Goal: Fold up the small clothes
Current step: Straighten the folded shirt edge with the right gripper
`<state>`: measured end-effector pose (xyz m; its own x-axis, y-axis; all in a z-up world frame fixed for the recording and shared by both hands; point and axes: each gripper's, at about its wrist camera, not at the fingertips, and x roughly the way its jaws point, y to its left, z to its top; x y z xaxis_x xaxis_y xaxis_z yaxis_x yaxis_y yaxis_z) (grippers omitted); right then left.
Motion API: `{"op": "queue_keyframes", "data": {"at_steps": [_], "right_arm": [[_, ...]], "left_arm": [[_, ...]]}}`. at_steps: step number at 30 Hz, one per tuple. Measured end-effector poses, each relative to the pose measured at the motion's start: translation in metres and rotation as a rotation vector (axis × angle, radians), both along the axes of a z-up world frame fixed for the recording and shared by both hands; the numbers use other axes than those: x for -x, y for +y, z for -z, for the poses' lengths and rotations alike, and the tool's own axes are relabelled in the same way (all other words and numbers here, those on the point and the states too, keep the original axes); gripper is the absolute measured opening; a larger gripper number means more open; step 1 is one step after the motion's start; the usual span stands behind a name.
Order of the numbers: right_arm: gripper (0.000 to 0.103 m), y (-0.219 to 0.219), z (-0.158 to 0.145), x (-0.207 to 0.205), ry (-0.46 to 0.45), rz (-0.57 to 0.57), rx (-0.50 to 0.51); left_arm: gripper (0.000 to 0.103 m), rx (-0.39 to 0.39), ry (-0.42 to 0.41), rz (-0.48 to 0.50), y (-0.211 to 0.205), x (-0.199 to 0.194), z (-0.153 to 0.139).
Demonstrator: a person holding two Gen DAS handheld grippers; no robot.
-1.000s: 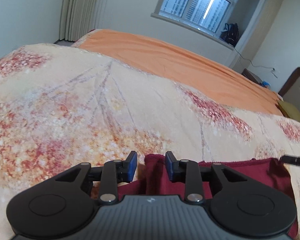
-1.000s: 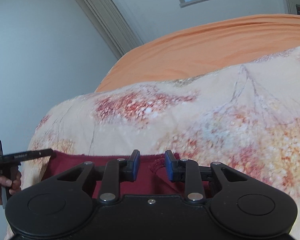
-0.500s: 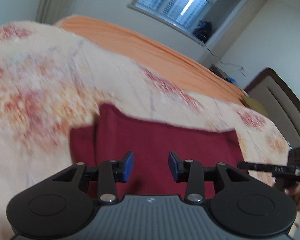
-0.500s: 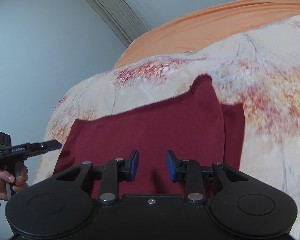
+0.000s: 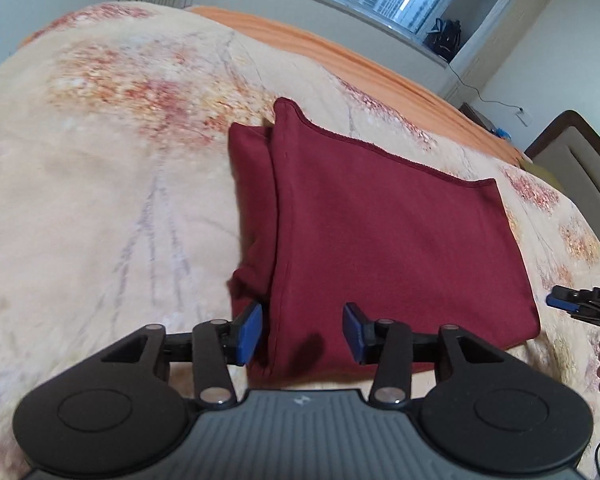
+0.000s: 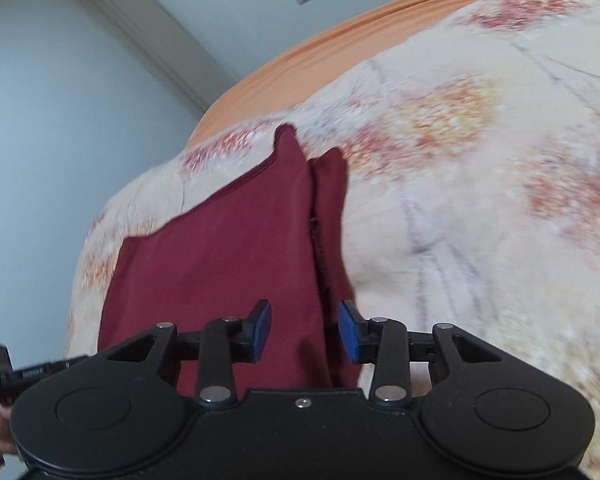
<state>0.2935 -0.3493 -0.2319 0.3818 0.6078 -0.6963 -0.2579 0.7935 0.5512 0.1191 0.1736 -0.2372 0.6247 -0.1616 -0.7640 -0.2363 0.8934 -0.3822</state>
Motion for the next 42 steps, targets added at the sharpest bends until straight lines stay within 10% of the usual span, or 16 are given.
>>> {"op": "queue_keyframes", "data": {"at_steps": [15, 19, 24, 33, 42], "right_arm": [[0.043, 0.019, 0.021, 0.017, 0.029, -0.137, 0.083], [0.019, 0.027, 0.029, 0.011, 0.051, -0.179, 0.107], [0.006, 0.030, 0.030, 0.008, 0.048, -0.201, 0.148], [0.006, 0.024, 0.026, 0.009, 0.065, -0.196, 0.156], [0.037, 0.009, 0.004, -0.001, 0.021, -0.111, 0.140]], "left_arm": [[0.052, 0.056, 0.070, -0.044, 0.004, 0.009, 0.032], [0.050, 0.130, 0.059, -0.067, 0.011, 0.007, 0.042], [0.019, 0.061, 0.092, -0.047, 0.010, 0.005, 0.043], [0.012, 0.066, 0.131, -0.034, 0.012, 0.005, 0.041], [0.026, 0.075, 0.119, -0.042, 0.017, 0.013, 0.030]]}}
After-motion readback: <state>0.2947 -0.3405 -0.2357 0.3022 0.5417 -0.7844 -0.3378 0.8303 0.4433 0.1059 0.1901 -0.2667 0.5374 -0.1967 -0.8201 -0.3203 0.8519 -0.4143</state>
